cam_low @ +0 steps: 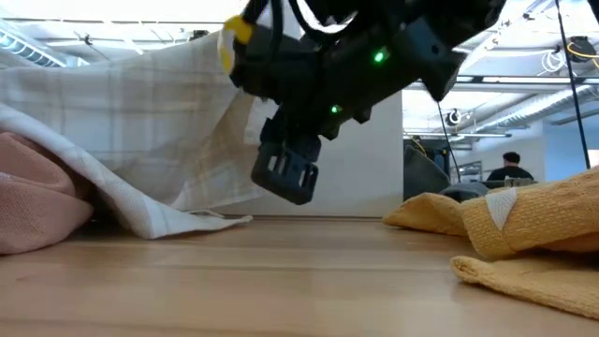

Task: Fold towel
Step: Fold the white patterned towel

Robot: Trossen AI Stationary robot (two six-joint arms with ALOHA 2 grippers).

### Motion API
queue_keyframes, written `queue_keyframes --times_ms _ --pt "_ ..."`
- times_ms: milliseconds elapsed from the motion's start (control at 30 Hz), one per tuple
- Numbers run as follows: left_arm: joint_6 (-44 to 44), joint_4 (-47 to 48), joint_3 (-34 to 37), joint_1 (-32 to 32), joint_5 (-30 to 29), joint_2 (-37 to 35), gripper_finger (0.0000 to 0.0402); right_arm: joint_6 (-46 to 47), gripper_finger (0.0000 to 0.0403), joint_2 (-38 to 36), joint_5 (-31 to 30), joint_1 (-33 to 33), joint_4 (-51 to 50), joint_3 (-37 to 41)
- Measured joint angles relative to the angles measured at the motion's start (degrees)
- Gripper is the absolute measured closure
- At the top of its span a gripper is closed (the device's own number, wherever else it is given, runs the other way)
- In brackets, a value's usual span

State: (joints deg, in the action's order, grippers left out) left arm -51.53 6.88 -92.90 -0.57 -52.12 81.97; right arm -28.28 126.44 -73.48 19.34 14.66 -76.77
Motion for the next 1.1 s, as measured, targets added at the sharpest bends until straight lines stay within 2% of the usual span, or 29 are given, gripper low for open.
queue_keyframes --times_ms 100,200,267,400,767,833,967,1033,1100 --pt "0.75 0.01 0.0 0.31 0.57 0.0 0.0401 -2.38 0.0274 0.1 -5.61 -1.33 -0.13 0.0" --pt "1.02 0.2 0.0 0.84 0.61 0.0 0.0401 -4.16 0.0285 -0.82 -7.17 -2.48 -0.3 0.0" --pt "1.07 0.39 0.0 1.16 0.59 0.0 0.0401 -5.35 0.031 -2.16 -6.84 -2.89 -0.3 0.0" --pt "1.05 1.3 0.0 1.76 0.59 0.0 0.0401 -9.62 0.0389 -5.37 -4.67 -2.03 -0.61 0.0" --pt "-0.22 2.87 0.0 1.46 -0.17 -0.02 0.0401 -9.3 0.0403 -22.25 -3.46 4.94 -7.83 -0.02" --pt "-0.26 3.01 0.0 1.33 -0.25 -0.02 0.0401 -5.81 0.0403 -25.96 4.25 6.11 -12.95 -0.08" --pt "-0.61 3.6 0.0 1.25 -0.28 -0.02 0.0401 9.63 0.0402 -30.43 23.43 6.43 -21.96 -0.09" --pt "-0.35 4.1 0.0 1.24 -0.28 -0.02 0.0401 15.16 0.0395 -30.74 26.75 5.87 -25.47 -0.09" --pt "0.28 4.78 0.0 1.3 0.18 -0.02 0.0401 18.02 0.038 -29.37 26.81 5.3 -27.87 -0.03"
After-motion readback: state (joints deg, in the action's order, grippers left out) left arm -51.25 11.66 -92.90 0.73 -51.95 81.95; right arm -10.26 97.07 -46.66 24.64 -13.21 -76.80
